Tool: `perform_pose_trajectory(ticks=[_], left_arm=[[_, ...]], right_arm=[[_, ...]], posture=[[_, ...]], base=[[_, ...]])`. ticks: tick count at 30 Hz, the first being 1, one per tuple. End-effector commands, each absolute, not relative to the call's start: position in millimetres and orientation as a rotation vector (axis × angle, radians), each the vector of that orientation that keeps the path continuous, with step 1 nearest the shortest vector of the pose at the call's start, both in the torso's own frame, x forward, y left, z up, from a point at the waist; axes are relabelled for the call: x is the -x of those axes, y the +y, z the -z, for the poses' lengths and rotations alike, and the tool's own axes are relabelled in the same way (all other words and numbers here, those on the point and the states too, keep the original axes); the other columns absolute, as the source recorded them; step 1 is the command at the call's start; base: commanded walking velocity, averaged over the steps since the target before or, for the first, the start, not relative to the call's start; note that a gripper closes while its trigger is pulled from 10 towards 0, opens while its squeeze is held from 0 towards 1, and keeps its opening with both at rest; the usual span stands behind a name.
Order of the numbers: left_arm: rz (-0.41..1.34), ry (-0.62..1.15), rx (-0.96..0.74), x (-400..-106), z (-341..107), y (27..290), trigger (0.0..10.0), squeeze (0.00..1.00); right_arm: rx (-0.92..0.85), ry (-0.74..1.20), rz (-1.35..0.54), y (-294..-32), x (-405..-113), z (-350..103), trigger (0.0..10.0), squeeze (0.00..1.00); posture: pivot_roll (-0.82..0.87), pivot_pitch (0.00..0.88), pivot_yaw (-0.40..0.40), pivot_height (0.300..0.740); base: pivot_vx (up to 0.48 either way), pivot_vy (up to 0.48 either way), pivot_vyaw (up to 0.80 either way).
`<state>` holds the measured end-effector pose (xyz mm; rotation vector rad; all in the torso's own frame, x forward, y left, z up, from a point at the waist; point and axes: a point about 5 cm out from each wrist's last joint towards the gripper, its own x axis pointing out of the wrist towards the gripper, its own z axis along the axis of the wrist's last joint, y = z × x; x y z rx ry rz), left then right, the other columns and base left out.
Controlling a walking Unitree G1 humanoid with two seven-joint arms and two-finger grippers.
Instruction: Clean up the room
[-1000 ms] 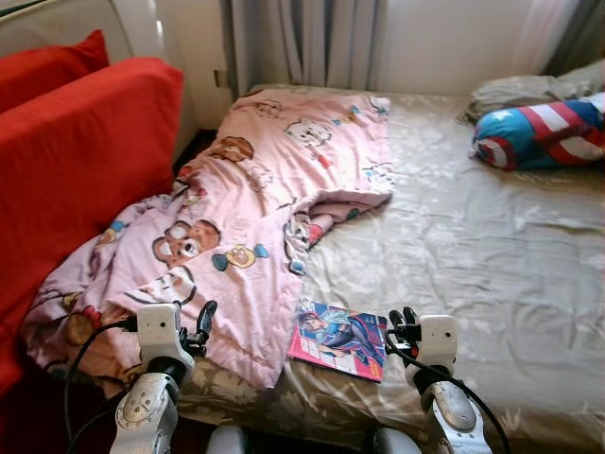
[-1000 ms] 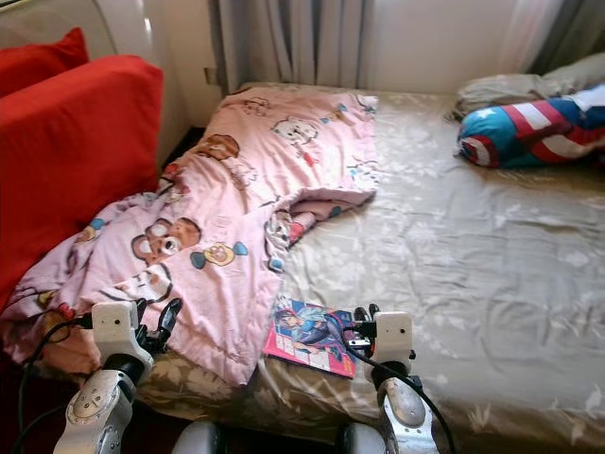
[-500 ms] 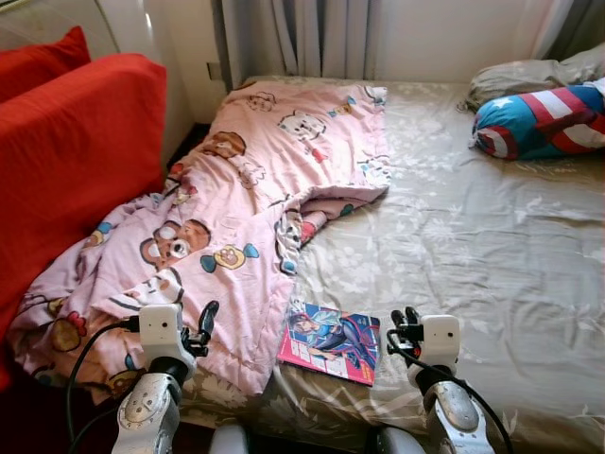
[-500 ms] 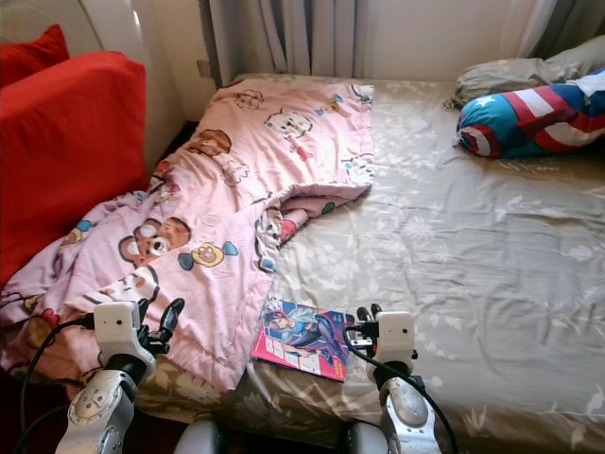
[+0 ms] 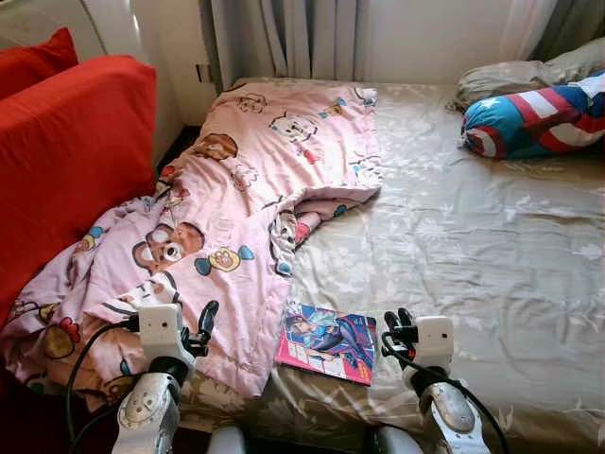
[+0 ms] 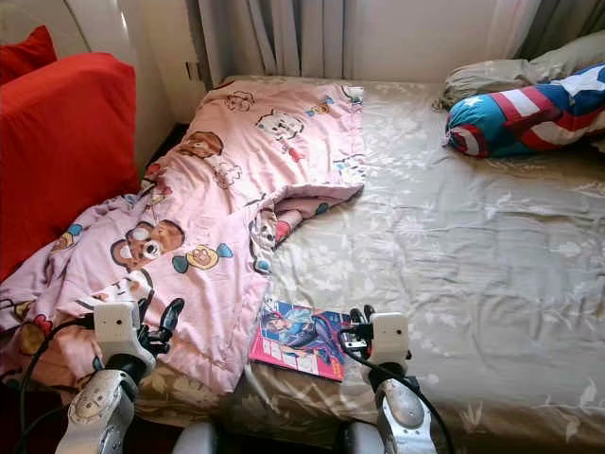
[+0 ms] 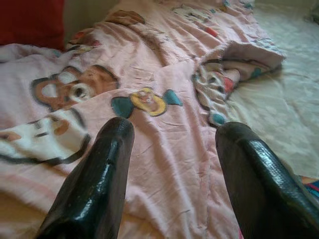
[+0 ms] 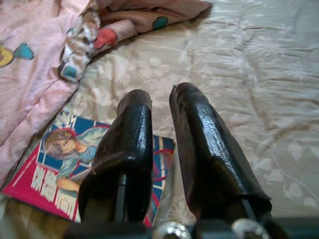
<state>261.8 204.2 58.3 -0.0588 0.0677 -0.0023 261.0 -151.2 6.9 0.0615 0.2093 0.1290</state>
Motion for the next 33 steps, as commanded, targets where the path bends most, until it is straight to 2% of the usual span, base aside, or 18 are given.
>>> perform_pose_trajectory(ticks=[1,7,26,33], left_arm=[[-0.005,0.078,0.053,-259.4,-57.1,207.8,10.0,0.00],[-0.005,0.077,0.055,-259.6,-57.2,207.8,10.0,0.00],[0.001,0.076,0.056,-260.7,-57.1,206.5,10.0,0.00],[0.001,0.075,0.057,-260.9,-57.1,205.8,10.0,0.00]], right_arm=[[-0.057,0.209,-0.148,-147.9,-260.1,-6.5,10.0,0.00],[-0.056,0.212,-0.153,-147.0,-259.6,-6.0,10.0,0.00],[-0.055,0.233,-0.137,-148.2,-259.3,-3.6,10.0,0.00],[-0.056,0.222,-0.140,-148.0,-259.9,-5.1,10.0,0.00]], posture=[[0.02,0.093,0.000,0.651],[0.02,0.093,0.000,0.651],[0.02,0.096,0.002,0.651],[0.02,0.095,-0.002,0.631]], base=[[0.000,0.000,0.80],[0.000,0.000,0.67],[0.000,0.000,0.00],[0.000,0.000,0.00]])
